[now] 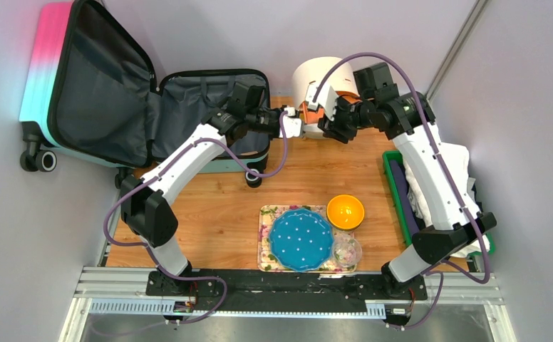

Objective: Open, take out, and arrange the luggage

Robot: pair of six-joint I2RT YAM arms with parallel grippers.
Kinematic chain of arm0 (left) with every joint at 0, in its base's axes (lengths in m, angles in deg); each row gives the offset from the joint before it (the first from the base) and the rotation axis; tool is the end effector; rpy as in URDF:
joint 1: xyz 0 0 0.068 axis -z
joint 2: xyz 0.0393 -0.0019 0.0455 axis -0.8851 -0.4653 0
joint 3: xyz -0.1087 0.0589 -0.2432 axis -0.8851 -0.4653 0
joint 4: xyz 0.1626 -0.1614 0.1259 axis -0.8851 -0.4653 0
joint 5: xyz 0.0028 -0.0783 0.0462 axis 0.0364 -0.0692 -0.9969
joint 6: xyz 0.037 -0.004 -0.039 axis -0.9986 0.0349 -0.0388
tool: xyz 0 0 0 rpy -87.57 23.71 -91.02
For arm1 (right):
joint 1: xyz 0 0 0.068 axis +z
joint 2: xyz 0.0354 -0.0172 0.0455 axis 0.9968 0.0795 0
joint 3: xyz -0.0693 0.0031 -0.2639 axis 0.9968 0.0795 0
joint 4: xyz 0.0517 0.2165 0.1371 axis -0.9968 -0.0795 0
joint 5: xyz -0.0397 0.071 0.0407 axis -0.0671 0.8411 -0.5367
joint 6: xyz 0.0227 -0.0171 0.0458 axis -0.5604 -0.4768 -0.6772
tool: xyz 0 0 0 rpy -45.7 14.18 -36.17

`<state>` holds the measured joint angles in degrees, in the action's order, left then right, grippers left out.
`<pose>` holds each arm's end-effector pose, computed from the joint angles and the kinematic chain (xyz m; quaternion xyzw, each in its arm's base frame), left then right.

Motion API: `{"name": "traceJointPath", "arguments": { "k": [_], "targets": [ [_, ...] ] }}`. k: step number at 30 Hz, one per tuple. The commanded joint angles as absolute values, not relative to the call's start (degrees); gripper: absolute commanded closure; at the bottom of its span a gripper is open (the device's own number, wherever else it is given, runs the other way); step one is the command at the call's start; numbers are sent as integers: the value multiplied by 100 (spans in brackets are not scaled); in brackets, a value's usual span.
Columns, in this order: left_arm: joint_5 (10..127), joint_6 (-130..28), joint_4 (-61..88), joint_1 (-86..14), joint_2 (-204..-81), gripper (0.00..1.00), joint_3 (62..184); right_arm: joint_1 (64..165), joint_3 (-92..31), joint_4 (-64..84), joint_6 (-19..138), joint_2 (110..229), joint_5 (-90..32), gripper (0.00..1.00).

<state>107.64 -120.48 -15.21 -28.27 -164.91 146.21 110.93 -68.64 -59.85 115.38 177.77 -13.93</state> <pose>0.3075 -0.2391 0.3761 0.7100 0.4025 -0.2434 0.5241 0.2565 0.1375 0.4551 -0.6098 0.6804 0.1046 0.3928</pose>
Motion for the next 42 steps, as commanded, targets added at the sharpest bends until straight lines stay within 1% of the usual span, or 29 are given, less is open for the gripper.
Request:
{"name": "traceJointPath", "arguments": {
  "k": [1,3,4,6,9,10,11,12,15,19,20,23,25,27,42],
  "targets": [
    [11003,-12153,-1229,-2773,-16133,100,14619,11119,-6874,-5938,11664,17806,-1579,72],
    [10968,-12118,-1185,-2764,-16124,100,14584,11119,-6874,-5921,11629,17797,-1553,85],
    [10907,-12083,-1107,-2773,-16107,99,14532,11110,-6866,-5920,11585,17753,-1553,100],
    [10854,-12030,-1027,-2773,-16080,95,14453,11067,-6813,-5789,11497,17700,-1492,100],
    [10713,-11951,-887,-2773,-16045,79,14303,10891,-6743,-5587,11321,17569,-1325,100],
    [10530,-11872,-721,-2782,-16019,65,14216,10847,-6743,-5543,11269,17551,-1298,100],
    [10407,-11645,-606,-2782,-16001,60,14172,10751,-6751,-5473,11199,17507,-1290,100],
    [10275,-11504,-466,-2782,-15983,44,14119,10689,-6769,-5446,11163,17498,-1246,100],
    [9879,-11178,-113,-2834,-15904,32,14005,10338,-6795,-5201,10892,17393,-975,100],
    [9851,-10712,291,-3071,-15659,30,13724,9679,-6927,-5015,10680,17348,-543,100],
    [9852,-10607,318,-3107,-15632,29,13679,9425,-6953,-5015,10680,17349,-499,100],
    [9799,-10553,371,-3212,-15553,29,13547,9090,-6901,-5033,10916,17357,-481,100],
    [9746,-10571,344,-3230,-15544,29,13512,9036,-6709,-5007,11275,17323,-586,100],
    [9737,-10536,371,-3230,-15544,29,13486,8975,-6637,-4919,11286,17322,-543,100],
    [9764,-10421,450,-3221,-15517,29,13468,8685,-6962,-5235,12059,18078,-411,100]
  ]
}}
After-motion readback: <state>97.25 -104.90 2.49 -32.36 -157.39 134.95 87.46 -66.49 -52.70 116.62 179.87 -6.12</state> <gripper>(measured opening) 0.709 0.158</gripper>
